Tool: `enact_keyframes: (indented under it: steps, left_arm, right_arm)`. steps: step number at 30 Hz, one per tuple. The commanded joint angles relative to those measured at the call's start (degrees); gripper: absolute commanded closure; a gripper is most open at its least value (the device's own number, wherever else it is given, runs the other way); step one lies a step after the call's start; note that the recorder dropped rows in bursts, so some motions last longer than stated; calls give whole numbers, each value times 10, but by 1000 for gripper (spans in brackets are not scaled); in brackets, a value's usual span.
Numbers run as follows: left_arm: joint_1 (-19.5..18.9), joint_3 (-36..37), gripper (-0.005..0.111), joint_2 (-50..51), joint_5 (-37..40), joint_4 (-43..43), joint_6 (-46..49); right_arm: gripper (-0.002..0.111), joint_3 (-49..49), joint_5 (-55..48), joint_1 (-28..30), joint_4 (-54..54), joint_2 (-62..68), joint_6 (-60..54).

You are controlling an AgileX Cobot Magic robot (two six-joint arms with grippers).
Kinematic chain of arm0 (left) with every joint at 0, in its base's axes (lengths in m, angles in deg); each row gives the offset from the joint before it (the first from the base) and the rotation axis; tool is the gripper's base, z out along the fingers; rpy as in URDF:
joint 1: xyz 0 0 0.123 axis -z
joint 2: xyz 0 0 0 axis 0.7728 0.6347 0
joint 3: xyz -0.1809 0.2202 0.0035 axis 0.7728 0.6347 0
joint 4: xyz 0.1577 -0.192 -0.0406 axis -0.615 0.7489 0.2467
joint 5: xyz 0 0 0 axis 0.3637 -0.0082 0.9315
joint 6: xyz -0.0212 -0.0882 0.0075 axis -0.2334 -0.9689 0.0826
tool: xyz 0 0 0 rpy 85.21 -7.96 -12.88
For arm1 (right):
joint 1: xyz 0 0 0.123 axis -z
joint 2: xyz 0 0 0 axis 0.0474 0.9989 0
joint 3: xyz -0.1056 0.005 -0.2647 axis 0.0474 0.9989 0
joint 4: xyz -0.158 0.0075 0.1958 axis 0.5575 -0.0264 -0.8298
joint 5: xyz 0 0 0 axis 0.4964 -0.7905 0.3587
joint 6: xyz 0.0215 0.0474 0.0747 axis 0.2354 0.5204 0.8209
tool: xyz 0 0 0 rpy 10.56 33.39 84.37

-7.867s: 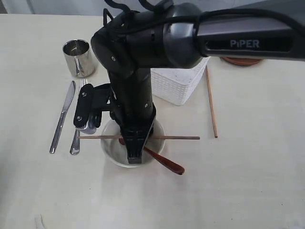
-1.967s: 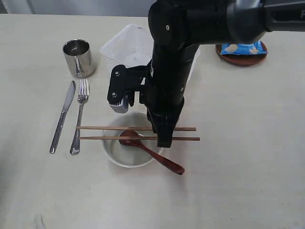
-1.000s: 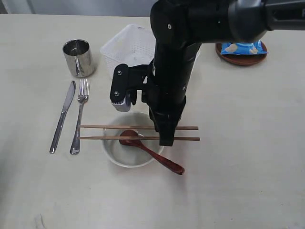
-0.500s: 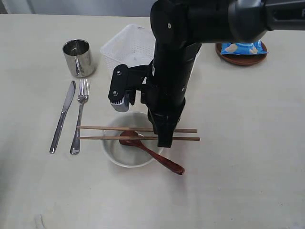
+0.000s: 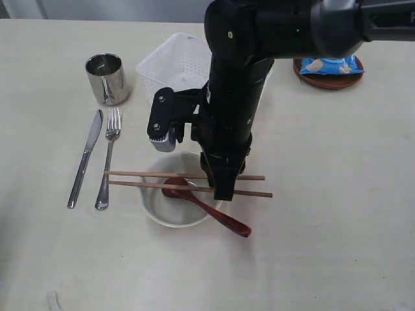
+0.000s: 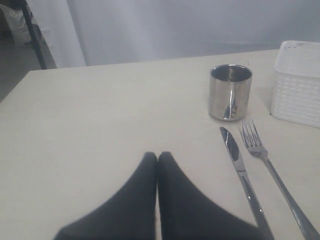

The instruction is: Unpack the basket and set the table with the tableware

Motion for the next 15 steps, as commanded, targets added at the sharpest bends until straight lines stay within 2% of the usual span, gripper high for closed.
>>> enact_keyframes:
  steps: [1,9,15]
  left_arm:
    - [3,1,107,-1,0,2,-1]
    - [3,1,107,-1,0,2,-1]
    - [3,1,107,-1,0,2,-1]
  right_arm:
    - [77,0,3,3,2,-5,-1]
    - [77,-28,11,3,8,-28,16]
    - [77,-39,11,20,121,-30,120]
